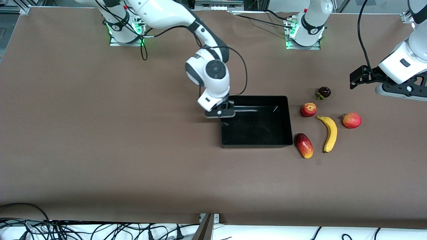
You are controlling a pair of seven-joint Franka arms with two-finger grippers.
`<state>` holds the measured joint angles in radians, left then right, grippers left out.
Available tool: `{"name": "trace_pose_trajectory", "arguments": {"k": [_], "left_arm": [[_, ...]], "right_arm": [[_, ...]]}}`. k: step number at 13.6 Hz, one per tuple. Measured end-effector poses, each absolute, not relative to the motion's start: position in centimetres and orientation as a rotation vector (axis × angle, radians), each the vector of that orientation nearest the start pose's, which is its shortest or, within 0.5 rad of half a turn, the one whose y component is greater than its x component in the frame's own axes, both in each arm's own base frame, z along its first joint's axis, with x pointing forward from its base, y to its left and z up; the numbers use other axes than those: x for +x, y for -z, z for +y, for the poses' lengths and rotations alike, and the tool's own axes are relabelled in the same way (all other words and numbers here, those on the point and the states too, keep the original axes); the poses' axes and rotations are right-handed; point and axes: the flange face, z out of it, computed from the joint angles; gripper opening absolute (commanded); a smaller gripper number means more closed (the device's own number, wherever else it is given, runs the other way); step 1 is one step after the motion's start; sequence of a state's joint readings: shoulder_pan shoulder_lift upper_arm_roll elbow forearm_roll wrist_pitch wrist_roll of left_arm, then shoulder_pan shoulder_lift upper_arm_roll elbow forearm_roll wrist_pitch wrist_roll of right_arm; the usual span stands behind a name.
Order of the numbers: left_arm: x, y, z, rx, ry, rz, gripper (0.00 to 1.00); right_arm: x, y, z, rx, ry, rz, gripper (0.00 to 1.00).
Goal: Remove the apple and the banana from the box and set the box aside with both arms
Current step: 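Drag the black box across the table toward the right arm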
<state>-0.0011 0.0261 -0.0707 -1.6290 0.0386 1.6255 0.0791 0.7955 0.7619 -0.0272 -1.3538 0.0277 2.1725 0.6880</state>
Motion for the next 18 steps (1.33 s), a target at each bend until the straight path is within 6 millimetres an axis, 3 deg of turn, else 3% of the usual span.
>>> {"name": "trace_pose_trajectory", "arguments": {"k": [2,4,6,7,10,12,15,18], "left_arm": [[56.6,-58.4,-3.8,-3.095,-0.050,0.244,1.00],[56.6,-58.3,-4.2,-3.095,-0.053,0.254,1.00],[56.6,-58.2,-4.5,-3.094,-0.056,0.261,1.00],[56.7,-58.0,-4.7,-3.094,-0.057,0.266,1.00],[57.9,-57.3,-5.5,-3.096,-0.034,0.287,1.00],[58.5,-57.1,-5.6,-3.098,-0.030,0.290,1.00],[58.8,-57.2,-5.7,-3.099,-0.024,0.293,1.00],[58.9,-57.9,-5.8,-3.099,-0.001,0.295,1.00]], "right_arm": [[56.6,-32.6,46.6,-3.121,0.010,-0.231,0.00],[59.8,-38.1,39.6,-3.131,-0.041,-0.309,0.00],[62.1,-41.1,31.9,-3.125,-0.082,-0.379,0.00],[62.9,-41.2,27.8,-3.122,-0.105,-0.395,0.00],[63.4,-38.8,15.1,-3.112,-0.185,-0.380,0.00],[62.4,-36.3,9.0,-3.118,-0.214,-0.321,0.00],[59.9,-31.2,3.3,-3.142,-0.177,-0.265,0.00],[56.3,-25.9,0.4,-3.147,-0.147,-0.220,0.00]]}}
